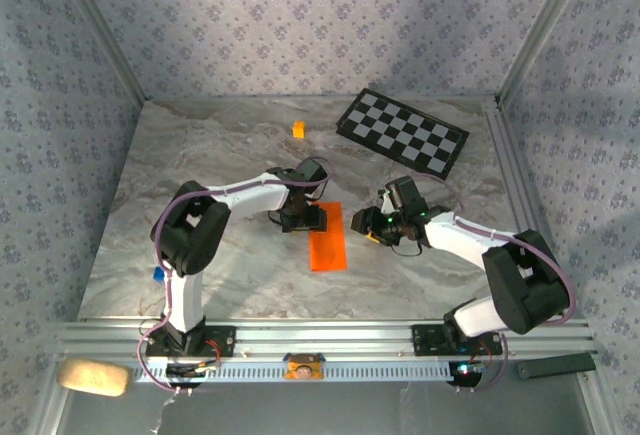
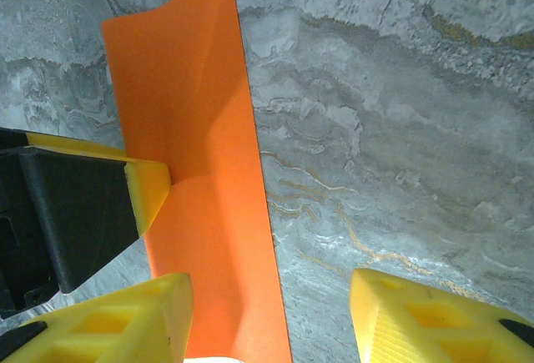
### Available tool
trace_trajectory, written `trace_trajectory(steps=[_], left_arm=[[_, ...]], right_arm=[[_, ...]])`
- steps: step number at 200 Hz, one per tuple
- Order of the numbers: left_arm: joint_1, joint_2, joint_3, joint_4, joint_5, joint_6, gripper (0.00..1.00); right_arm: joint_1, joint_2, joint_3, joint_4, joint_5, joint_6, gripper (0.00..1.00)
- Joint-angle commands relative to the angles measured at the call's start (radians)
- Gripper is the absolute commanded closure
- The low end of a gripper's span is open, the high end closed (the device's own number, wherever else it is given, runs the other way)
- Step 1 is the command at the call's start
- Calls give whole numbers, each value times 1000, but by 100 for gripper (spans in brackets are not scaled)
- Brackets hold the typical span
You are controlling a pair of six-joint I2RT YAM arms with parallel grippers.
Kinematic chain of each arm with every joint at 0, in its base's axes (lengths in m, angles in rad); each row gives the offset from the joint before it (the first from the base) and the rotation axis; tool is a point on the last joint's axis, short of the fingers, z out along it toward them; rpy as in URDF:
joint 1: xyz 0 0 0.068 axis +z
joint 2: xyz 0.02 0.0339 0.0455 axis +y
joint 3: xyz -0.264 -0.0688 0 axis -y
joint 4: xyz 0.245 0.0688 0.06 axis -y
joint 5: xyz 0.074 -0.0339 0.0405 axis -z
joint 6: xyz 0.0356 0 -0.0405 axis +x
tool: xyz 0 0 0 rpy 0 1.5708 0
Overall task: Fold a paper plane with a square sheet of paper (pick it up from the middle)
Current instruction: First fold the square sheet of paper in half at the center of the table, then hold the square sheet of paper at the center of the table.
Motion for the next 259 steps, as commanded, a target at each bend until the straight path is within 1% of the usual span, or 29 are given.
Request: trace_trajectory(steps=[1, 34, 44, 68, 88, 99, 114, 138, 192, 259], left_arm=[[-3, 94, -31, 113, -33, 1, 38], [-4, 98, -30, 111, -30, 12, 38], [-3, 99, -30, 110, -31, 13, 38], [-3, 99, -33, 112, -30, 16, 38], [-3, 101, -32, 111, -31, 16, 38], [-3, 99, -34, 112, -31, 16, 38], [-4, 102, -33, 115, -31, 14, 38], [-5, 101, -30, 113, -30, 15, 38], [-7, 105, -44, 120, -36, 11, 38], [-10, 106, -49, 127, -37, 6, 38]], right_arm=[[7, -14, 5, -8, 7, -2, 46], [8, -14, 5, -3, 2, -4, 47], [8, -12, 2, 3, -2, -3, 49], [13, -4, -1, 28, -20, -3, 57], [19, 15, 6, 47, -39, -7, 75], [26, 35, 20, 50, -54, -14, 88], [43, 64, 47, 34, -57, -27, 100], [67, 113, 77, 34, -39, -22, 100], [92, 208, 143, 33, -55, -30, 100], [112, 290, 206, 26, -77, -37, 100]])
